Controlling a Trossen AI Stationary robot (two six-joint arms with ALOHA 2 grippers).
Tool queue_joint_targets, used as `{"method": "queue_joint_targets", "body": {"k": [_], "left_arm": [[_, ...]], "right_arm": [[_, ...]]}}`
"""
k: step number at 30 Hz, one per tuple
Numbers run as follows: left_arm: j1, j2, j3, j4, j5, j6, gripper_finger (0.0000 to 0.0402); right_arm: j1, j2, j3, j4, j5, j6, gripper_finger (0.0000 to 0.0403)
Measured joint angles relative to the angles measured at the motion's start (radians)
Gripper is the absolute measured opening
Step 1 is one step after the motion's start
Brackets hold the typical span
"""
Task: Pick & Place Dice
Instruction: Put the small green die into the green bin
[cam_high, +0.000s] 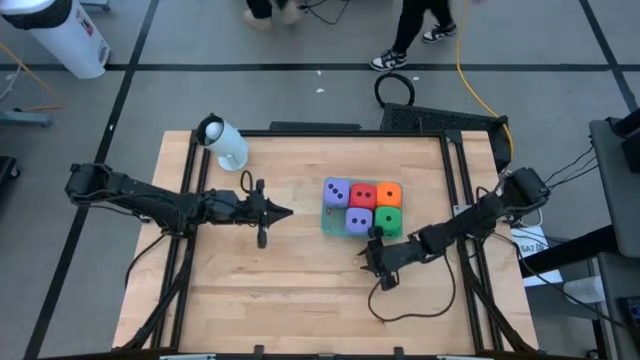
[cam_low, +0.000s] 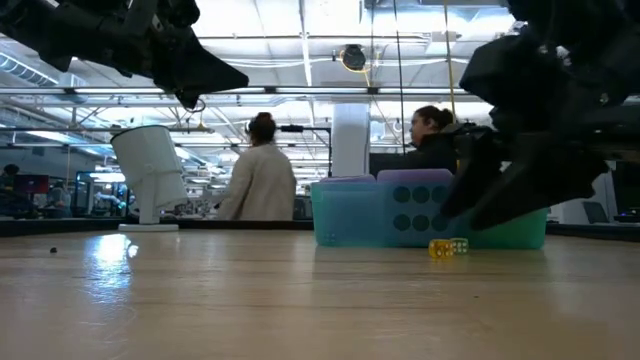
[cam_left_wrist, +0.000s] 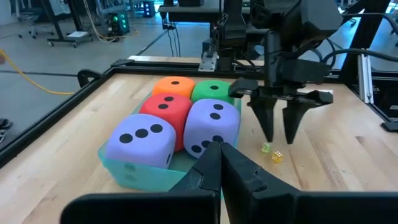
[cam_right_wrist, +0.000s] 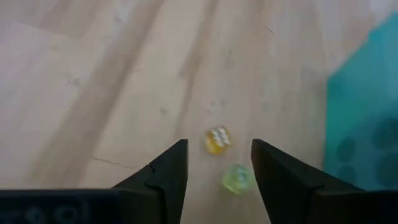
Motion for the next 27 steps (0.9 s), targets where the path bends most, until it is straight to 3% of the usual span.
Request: {"method": "queue_joint_targets", "body": {"k": [7,27], "left_arm": [[0.000,0.000,0.000,0.000,0.000,0.002,0.0024],[0.000,0.000,0.000,-0.001,0.000,0.001,0.0026]], "right_arm": [[-0.049,-0.001,0.001,-0.044,-0.010,0.013,0.0152],[-0.050,0.102,0.003,-0.030,-0.018,0.019,0.0111]]}}
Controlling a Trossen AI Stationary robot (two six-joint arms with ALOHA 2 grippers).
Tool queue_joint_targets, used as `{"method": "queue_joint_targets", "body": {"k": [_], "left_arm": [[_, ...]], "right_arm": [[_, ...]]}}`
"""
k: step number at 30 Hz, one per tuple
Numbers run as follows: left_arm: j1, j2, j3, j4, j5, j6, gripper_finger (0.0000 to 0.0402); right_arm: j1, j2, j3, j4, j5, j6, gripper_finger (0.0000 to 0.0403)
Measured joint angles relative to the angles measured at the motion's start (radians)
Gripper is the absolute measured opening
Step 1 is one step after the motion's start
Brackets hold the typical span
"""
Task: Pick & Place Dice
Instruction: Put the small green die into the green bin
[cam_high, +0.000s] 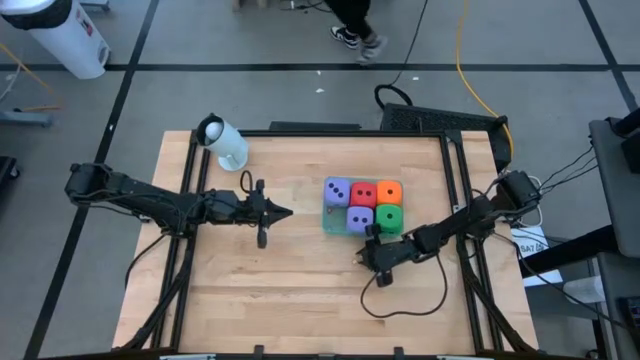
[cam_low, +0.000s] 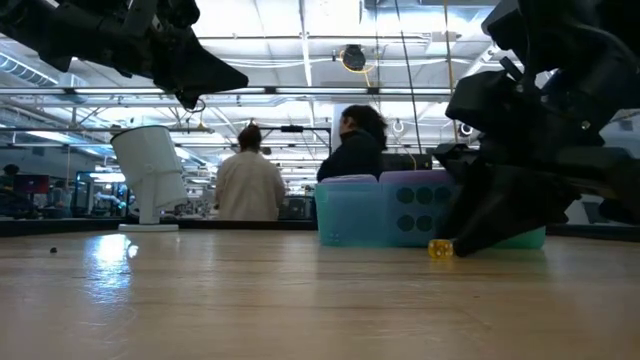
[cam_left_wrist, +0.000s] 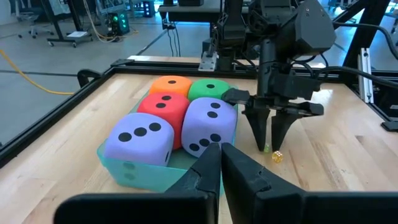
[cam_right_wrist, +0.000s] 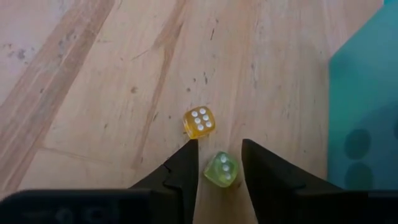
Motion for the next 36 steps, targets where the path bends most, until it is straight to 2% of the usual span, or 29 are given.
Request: {"method": "queue_joint_targets", "body": {"k": [8,12,18,28,34,36], "left_arm": [[0.000,0.000,0.000,0.000,0.000,0.000,0.0026],[0.000,0.000,0.000,0.000,0.000,-0.002,0.0026],[0.000,0.000,0.000,0.000,0.000,-0.002,0.0026],[0.000,0.000,0.000,0.002,0.000,-0.002,0.0026],[0.000,0.000,0.000,0.022,0.000,0.000,0.0026],[0.000,0.000,0.000,0.028,0.000,0.000,0.0026]], "right_arm": [[0.000,0.001,-0.001,-0.048,-0.004,0.050,0.0060],[0.004,0.001,-0.002,-0.052,-0.008,0.051,0.0048],[0.003,-0.024,0.000,-0.025,-0.018,0.041,0.0049],[0.006,-0.139,0.050,-0.043,-0.035,0.006,0.0049],[-0.015,-0.142,0.119,-0.034,-0.010,-0.067,0.0049],[-0.038,-0.141,0.151,-0.017,0.038,-0.096,0.0049]]}}
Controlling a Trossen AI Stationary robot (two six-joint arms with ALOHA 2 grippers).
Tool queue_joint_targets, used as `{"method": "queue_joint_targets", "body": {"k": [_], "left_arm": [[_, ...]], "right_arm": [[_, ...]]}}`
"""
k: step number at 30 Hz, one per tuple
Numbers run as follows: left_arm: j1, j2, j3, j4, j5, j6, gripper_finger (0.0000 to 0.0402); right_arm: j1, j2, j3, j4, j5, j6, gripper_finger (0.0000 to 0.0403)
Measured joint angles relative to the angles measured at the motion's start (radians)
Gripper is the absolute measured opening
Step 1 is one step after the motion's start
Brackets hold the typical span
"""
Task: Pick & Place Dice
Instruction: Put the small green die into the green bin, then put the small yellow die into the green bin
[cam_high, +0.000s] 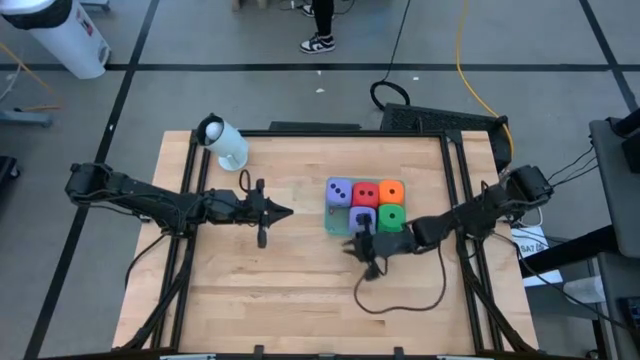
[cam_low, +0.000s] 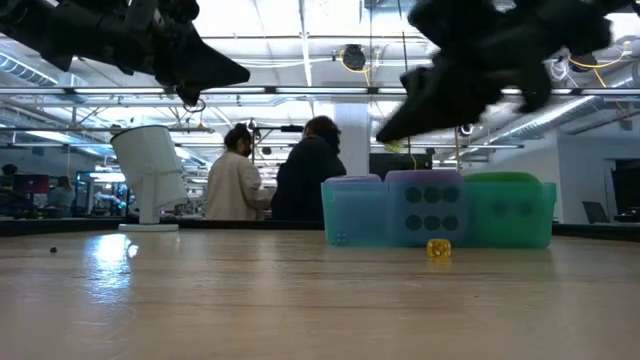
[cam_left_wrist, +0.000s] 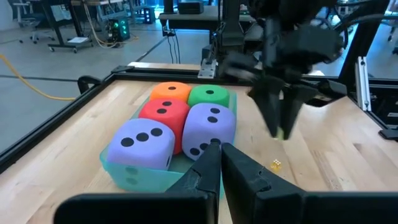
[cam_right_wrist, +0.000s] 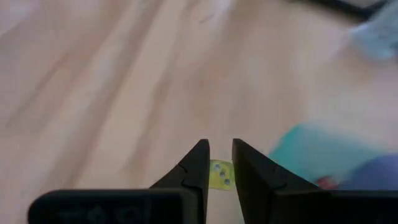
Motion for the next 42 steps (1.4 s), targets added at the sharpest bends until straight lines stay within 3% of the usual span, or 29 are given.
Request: {"method": "queue_joint_targets", "body": {"k": [4,12,16,22,25,29,33,37,42], "left_arm": [[0.000,0.000,0.000,0.015,0.000,0.000,0.0026],[-0.012,0.000,0.000,0.015,0.001,-0.007,0.0026],[-0.019,0.000,0.000,0.015,0.002,-0.003,0.0026],[-0.018,0.000,0.000,0.008,0.002,0.000,0.0026],[-0.018,0.000,0.000,0.008,0.001,0.000,0.0026],[-0.018,0.000,0.000,0.008,0.009,0.000,0.0026],[-0.018,0.000,0.000,0.001,0.022,0.000,0.0026],[-0.015,0.000,0.000,-0.006,0.020,0.013,0.0026],[-0.015,0.000,0.000,-0.011,0.017,0.015,0.0026]], "right_arm": [[-0.063,0.000,0.033,0.080,0.084,-0.073,0.0049],[-0.251,0.008,0.037,0.082,0.051,-0.011,0.0060],[-0.299,0.010,0.036,0.056,-0.042,0.080,0.0119],[-0.305,0.010,0.036,0.034,-0.051,0.114,0.0244],[-0.305,0.010,0.036,0.045,-0.050,0.098,0.0282],[-0.241,-0.036,0.035,0.053,-0.085,0.020,0.0294],[-0.114,-0.081,0.037,0.032,-0.157,0.008,0.0279],[0.012,-0.058,0.037,-0.026,-0.144,0.036,0.0259],[0.111,0.022,0.019,-0.055,-0.029,0.024,0.0243]]}}
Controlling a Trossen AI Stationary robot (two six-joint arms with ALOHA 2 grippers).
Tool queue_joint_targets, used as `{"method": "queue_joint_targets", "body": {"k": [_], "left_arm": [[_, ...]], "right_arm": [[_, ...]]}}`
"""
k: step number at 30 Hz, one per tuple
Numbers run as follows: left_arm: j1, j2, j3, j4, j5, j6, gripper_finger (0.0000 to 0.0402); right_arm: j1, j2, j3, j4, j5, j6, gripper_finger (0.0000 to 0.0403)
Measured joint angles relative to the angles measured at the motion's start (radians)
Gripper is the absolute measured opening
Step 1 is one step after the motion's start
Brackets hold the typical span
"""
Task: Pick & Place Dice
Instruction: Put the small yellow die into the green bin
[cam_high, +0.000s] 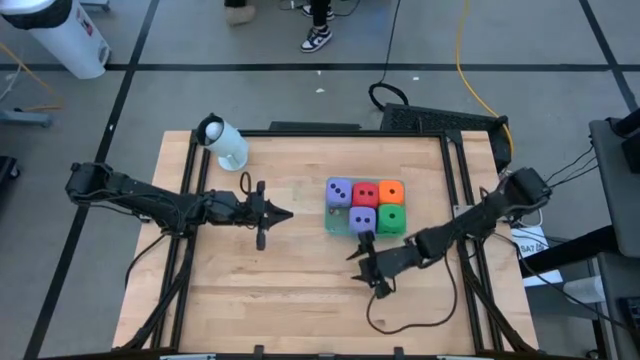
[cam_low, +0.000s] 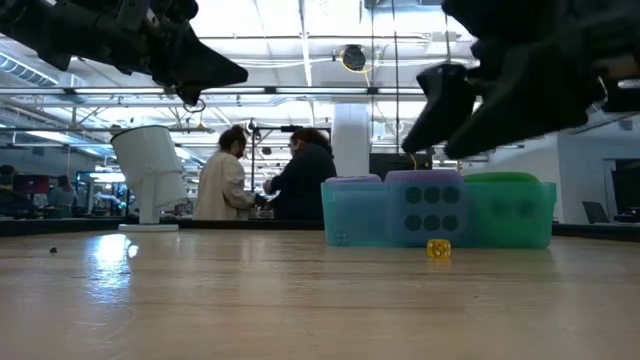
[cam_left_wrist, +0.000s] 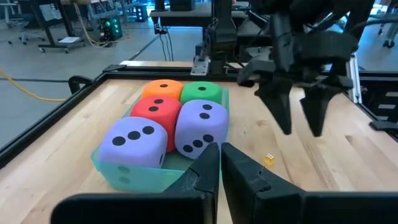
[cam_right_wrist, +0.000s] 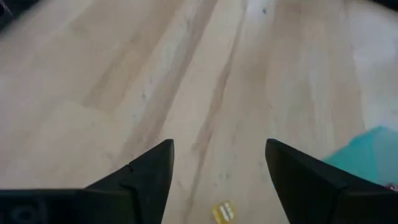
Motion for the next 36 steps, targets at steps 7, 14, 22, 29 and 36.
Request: {"method": "queue_joint_targets", "body": {"k": [7,14,22,29,36], "left_arm": [[0.000,0.000,0.000,-0.003,0.000,0.002,0.0026],[0.000,0.000,0.000,-0.003,0.000,0.004,0.0026],[-0.001,0.000,0.000,-0.005,0.000,0.004,0.0026],[-0.001,0.000,0.000,-0.006,0.000,0.006,0.0026],[-0.001,0.000,0.000,-0.005,0.000,0.005,0.0026]], "right_arm": [[-0.035,0.082,-0.029,0.004,-0.041,0.066,0.0225],[-0.063,0.159,-0.028,0.015,-0.067,0.076,0.0199],[-0.077,0.178,-0.029,-0.019,-0.069,0.118,0.0159],[-0.077,0.179,-0.029,-0.022,-0.074,0.126,0.0106],[-0.082,0.157,-0.027,-0.021,-0.067,0.114,0.0041]]}}
